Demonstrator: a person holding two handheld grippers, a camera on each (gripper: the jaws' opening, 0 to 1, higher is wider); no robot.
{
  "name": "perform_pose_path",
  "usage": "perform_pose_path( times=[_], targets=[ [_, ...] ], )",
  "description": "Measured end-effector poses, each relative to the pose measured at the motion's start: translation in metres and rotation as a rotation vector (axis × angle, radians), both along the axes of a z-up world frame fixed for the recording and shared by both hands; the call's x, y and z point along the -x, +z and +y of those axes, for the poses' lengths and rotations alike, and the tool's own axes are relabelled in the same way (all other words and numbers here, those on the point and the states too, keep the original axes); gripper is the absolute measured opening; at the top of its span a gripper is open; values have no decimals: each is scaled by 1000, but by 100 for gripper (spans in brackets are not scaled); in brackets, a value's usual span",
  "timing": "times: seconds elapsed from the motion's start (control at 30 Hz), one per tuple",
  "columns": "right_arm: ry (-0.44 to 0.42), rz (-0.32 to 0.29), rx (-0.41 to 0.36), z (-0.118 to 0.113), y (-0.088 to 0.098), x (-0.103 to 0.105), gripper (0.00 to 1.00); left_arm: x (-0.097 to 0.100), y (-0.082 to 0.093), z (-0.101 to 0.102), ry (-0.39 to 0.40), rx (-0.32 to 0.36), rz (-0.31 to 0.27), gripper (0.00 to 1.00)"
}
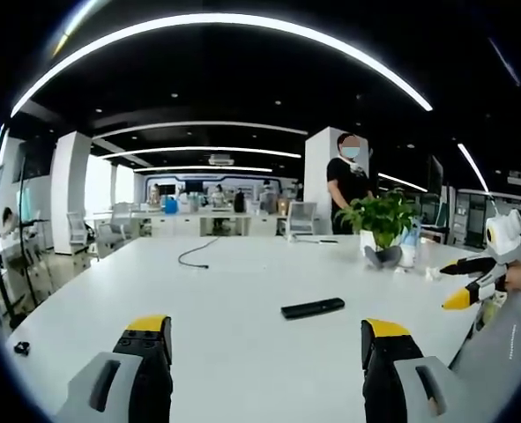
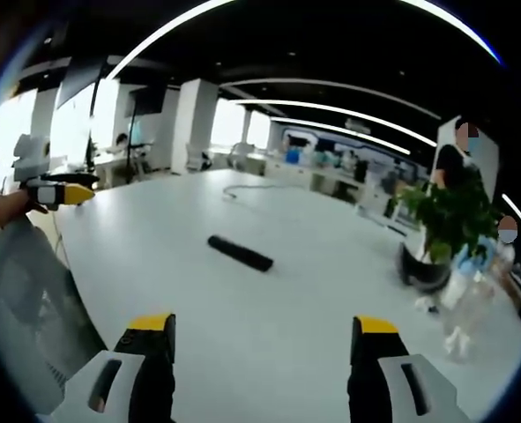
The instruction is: Press the specified remote control buttons in sequence, fully releasing each button before pressing the next.
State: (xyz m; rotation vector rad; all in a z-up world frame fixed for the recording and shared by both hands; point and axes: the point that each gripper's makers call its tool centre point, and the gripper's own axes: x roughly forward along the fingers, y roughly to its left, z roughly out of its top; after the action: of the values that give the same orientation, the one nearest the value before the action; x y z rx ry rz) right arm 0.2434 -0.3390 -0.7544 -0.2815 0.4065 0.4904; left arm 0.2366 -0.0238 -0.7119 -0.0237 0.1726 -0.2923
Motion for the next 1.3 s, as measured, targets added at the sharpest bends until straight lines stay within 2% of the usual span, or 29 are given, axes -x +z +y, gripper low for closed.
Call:
perform_pose_path(
  times=[0.23, 0.4, 0.57, 0.63, 0.7, 0.8, 0.83, 0.9, 1.0, 1.1, 1.2, 1.3],
  targets=[
    [5, 14, 1, 1, -2, 0, 80, -2, -5, 1, -2, 2, 19, 93],
    [26, 10, 47, 4, -4, 1, 78, -4, -12, 4, 0, -8, 39, 94],
    [21, 11, 38, 3, -3, 1, 77, -5, -20, 2, -26, -16, 84, 93],
    [15, 7, 29, 3, -2, 1, 77, -5, -18, 6, -9, -35, 75, 91],
    [9, 5, 29, 1, -1, 1, 77, -6, -20, 8, -1, 19, 100, 93],
    [0, 0, 26, -1, 0, 1, 75, -8, -25, 11, 0, 11, 135, 93],
    [-1, -6, 21, -1, 1, 1, 75, -6, -31, 9, -29, -22, 174, 93],
    [-10, -9, 5, -3, 3, 0, 74, -10, -30, 5, -54, -71, 182, 94],
    [-19, -3, -22, -4, 3, 0, 73, -18, -35, -4, -117, -166, 229, 98],
    [-22, 0, -42, -4, 3, 0, 72, -26, -39, -20, -194, -183, 260, 98],
    [-27, -4, -42, -5, 4, -1, 72, -37, -51, -34, -272, -192, 327, 98],
    [-30, -3, -43, -6, 3, -1, 71, -54, -55, -39, -298, -227, 323, 97]
  ],
)
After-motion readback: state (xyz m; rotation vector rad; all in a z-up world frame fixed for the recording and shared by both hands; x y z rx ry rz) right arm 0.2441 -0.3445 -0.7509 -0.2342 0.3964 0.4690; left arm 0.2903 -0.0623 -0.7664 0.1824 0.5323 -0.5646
